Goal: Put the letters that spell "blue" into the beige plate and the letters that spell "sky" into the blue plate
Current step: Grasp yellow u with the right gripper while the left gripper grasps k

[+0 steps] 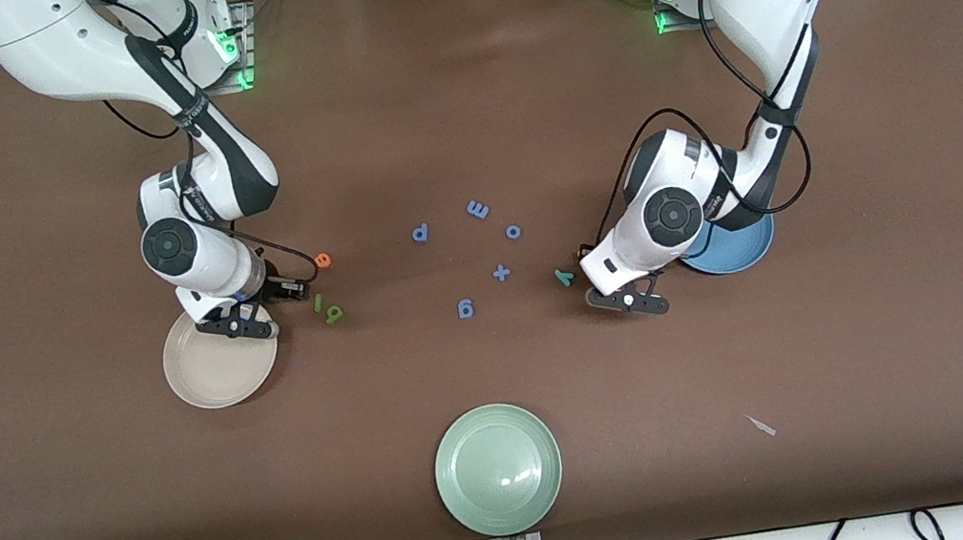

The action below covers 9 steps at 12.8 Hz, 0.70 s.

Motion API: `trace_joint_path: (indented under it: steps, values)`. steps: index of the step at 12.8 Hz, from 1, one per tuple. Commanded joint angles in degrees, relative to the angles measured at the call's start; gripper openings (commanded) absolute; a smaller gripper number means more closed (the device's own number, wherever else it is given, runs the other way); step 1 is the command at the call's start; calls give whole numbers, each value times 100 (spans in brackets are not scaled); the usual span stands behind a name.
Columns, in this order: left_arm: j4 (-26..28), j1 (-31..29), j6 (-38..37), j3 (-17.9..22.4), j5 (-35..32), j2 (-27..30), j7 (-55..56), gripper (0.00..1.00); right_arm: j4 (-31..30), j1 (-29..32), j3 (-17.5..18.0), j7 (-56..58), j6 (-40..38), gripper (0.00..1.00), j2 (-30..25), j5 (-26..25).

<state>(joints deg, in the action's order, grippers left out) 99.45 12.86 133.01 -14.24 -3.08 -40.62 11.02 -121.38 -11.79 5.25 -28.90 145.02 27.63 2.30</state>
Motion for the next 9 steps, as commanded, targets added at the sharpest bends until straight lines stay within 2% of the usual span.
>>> trace_joint_path:
  steps: [1, 3, 5, 7, 9]
  values:
    - [-102, 24, 58, 36, -140, -60, -3, 0, -9, 36, 20, 7, -131, 21, 23, -98]
    - [-93, 6, 41, 36, -140, -52, -3, 0, 26, 36, 29, 7, -166, 20, -47, -98]
    - [-93, -38, -90, 53, -149, 53, -29, 0, 375, 28, 29, 68, -918, 20, -231, -89]
    - [-171, -73, -842, 176, -507, 509, -117, 0, 1052, 54, 2, 199, -2139, 20, -241, -89]
    - [-225, -283, -1556, 194, -886, 808, -178, 0, 1222, 54, -172, 585, -2320, 21, -241, -106]
